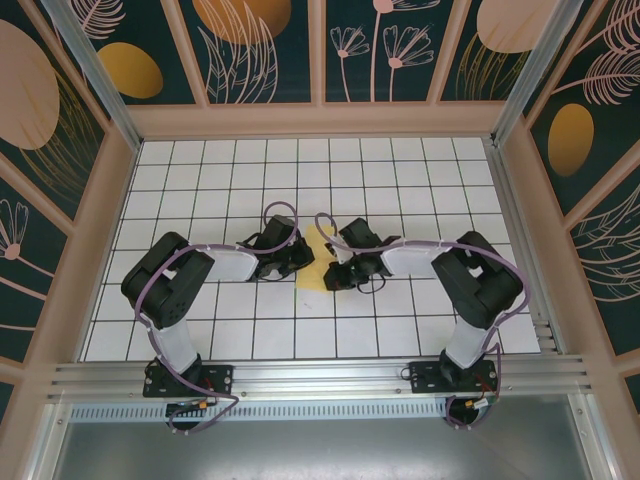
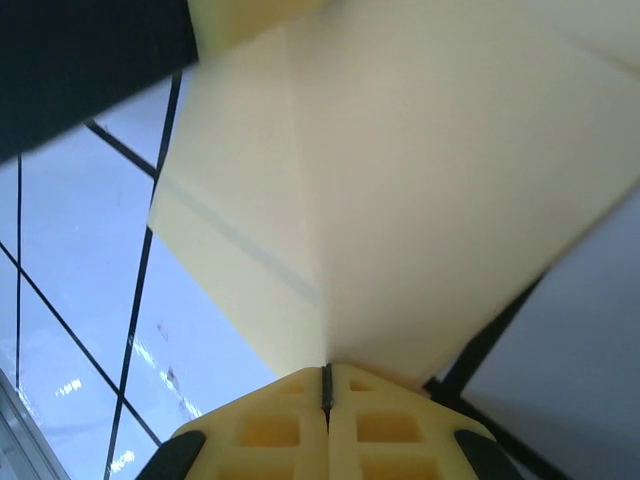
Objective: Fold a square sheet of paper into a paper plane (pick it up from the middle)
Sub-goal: Fold the triangle a second time at the center of the table.
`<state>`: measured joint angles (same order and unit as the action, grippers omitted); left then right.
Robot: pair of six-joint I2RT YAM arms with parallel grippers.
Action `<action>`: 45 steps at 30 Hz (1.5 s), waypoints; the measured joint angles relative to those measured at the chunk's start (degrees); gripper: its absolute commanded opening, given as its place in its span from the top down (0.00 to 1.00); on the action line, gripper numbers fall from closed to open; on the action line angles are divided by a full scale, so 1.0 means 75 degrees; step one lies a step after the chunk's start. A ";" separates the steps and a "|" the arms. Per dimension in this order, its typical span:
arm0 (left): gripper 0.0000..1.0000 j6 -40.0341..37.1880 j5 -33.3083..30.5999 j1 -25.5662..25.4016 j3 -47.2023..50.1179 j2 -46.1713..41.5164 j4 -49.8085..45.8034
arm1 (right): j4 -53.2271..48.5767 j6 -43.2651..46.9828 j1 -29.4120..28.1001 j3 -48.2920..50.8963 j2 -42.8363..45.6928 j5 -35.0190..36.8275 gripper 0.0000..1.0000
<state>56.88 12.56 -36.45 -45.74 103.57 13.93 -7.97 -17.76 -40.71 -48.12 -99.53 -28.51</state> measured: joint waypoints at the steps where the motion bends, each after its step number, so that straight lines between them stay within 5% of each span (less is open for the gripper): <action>1: 0.92 -0.0003 0.0000 0.0000 0.0000 0.0000 0.0000 | -0.0026 -0.0017 -0.0006 0.0076 0.0067 0.0000 0.95; 13: 0.92 -0.0003 0.0003 0.0000 0.0009 0.0000 0.0023 | -0.0589 -0.0166 -0.0073 -0.0111 0.0761 0.0114 0.95; 28: 0.92 -0.0003 0.0006 0.0000 0.0082 0.0000 0.0154 | -0.0137 -0.0507 -0.0073 -0.1151 -0.0807 0.0478 0.95; 45: 0.87 -0.0006 0.0012 0.0000 0.0131 -0.0020 0.0277 | -0.0402 -0.0589 -0.0111 0.0697 0.1259 0.0554 0.90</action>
<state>56.84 12.64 -36.45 -44.75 103.42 16.01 -10.98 -22.17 -41.54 -42.89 -90.08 -24.36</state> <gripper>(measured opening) 0.108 0.074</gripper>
